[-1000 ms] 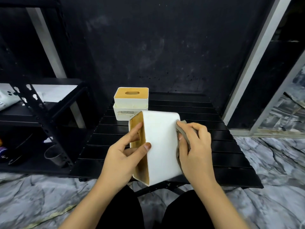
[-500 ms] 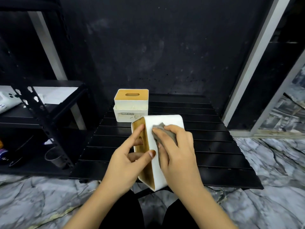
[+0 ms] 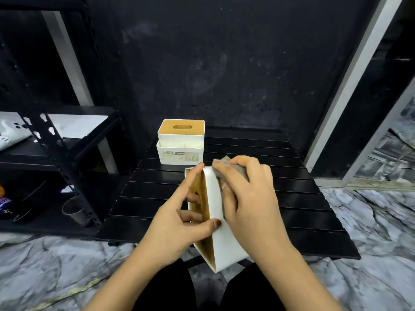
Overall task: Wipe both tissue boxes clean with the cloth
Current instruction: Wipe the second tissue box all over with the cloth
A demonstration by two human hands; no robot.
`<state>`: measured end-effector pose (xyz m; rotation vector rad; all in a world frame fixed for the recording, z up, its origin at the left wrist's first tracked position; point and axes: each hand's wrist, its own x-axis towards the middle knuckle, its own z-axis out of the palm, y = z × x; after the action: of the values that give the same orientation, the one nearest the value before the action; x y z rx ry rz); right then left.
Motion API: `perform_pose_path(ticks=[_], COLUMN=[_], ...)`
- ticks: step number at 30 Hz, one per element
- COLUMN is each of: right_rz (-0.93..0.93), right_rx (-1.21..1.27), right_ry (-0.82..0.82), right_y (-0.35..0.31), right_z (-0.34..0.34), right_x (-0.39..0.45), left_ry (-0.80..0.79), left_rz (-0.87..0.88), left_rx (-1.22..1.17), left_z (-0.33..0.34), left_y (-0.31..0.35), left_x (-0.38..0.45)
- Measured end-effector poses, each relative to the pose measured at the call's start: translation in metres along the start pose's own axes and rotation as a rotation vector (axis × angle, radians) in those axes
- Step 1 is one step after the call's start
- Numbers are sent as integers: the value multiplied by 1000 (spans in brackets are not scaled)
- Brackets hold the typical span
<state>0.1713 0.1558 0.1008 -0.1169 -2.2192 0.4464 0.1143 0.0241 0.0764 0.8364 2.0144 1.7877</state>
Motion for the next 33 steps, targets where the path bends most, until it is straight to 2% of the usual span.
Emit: perform_pose_path(ticks=[4,10,16,23,33], right_rz=[-51,74,-11,114,60], right_rx=[-2,-20,25,41,-1], right_ry=[-18,12,-22,-17,-9], right_y=[2,31,4,29,18], right_z=[-7,-18,-17,-28,-26], right_x=[-2,-3,-8,-11,-27], left_ry=[7,-24,-46,-78,79], left_rz=[11,7,26,24,-75], left_rx=[5,30,45,90,-113], left_z=[5,7,12,6,7], left_y=[2,5,9,12,24], left_x=[-3,-2,-1,1,6])
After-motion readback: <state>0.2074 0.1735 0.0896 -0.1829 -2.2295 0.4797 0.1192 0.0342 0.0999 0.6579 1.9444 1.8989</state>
